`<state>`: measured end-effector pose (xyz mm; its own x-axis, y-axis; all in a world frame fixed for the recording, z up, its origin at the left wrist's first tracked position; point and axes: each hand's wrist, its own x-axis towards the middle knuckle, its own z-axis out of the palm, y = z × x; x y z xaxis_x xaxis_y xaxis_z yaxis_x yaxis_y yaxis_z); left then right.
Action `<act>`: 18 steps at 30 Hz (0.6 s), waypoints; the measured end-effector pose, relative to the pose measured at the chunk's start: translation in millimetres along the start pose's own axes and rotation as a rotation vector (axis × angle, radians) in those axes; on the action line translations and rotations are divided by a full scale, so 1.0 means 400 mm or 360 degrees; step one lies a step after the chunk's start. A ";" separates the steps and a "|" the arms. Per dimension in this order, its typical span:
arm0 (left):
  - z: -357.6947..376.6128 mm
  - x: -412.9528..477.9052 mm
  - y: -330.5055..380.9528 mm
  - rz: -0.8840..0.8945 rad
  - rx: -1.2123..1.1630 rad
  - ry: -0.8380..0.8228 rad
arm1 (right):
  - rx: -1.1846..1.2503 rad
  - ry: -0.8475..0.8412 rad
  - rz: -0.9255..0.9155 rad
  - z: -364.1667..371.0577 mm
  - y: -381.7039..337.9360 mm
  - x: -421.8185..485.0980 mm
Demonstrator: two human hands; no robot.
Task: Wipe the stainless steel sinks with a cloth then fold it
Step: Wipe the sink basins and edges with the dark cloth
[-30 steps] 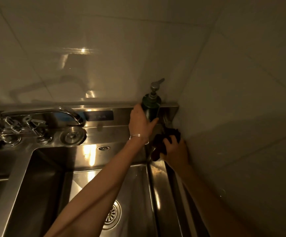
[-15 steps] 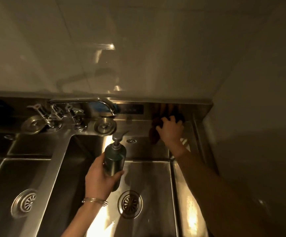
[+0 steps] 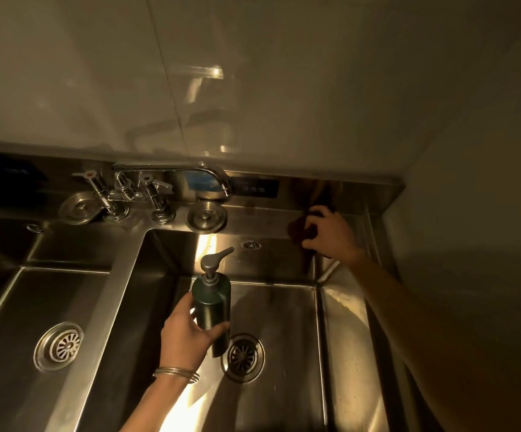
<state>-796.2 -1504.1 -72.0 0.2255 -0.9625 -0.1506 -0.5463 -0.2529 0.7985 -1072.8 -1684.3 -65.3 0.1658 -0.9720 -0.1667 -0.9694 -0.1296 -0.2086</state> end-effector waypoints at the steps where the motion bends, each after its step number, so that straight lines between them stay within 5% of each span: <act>1: -0.002 -0.001 -0.005 -0.0006 0.0001 -0.0008 | 0.0009 0.0021 0.0060 0.001 0.005 -0.003; 12: -0.020 -0.019 -0.025 -0.0062 -0.0008 0.0022 | -0.0107 -0.0093 -0.0512 0.021 -0.228 0.081; 18: -0.013 0.024 0.029 0.0046 0.0033 0.0081 | -0.0063 -0.0057 -0.0430 0.023 -0.133 0.013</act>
<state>-796.1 -1515.6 -61.2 0.2500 -0.9633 -0.0975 -0.5697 -0.2277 0.7897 -1018.9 -1680.7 -63.8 0.4247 -0.8938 -0.1442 -0.8955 -0.3913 -0.2121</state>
